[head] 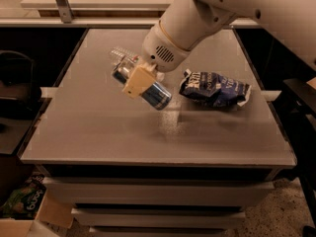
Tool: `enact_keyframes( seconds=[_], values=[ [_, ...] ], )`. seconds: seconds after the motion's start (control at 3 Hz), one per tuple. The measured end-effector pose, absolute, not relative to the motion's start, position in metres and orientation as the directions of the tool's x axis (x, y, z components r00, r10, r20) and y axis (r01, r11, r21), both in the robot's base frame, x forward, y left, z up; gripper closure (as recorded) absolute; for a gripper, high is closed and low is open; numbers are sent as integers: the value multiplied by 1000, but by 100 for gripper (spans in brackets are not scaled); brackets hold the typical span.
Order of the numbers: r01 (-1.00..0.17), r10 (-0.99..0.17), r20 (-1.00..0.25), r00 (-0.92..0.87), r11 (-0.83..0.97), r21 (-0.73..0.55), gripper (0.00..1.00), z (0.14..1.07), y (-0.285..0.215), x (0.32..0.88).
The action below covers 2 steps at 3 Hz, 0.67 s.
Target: Knock redbull can over
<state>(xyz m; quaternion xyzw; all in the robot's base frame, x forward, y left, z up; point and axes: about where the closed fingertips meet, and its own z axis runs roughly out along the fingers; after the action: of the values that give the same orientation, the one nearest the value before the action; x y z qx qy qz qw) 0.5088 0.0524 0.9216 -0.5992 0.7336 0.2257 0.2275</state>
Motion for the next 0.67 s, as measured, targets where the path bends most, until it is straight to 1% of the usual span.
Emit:
enact_keyframes(
  seconds=[0.67],
  values=[
    [-960, -813, -511, -278, 249, 126, 100, 882, 32, 509]
  ],
)
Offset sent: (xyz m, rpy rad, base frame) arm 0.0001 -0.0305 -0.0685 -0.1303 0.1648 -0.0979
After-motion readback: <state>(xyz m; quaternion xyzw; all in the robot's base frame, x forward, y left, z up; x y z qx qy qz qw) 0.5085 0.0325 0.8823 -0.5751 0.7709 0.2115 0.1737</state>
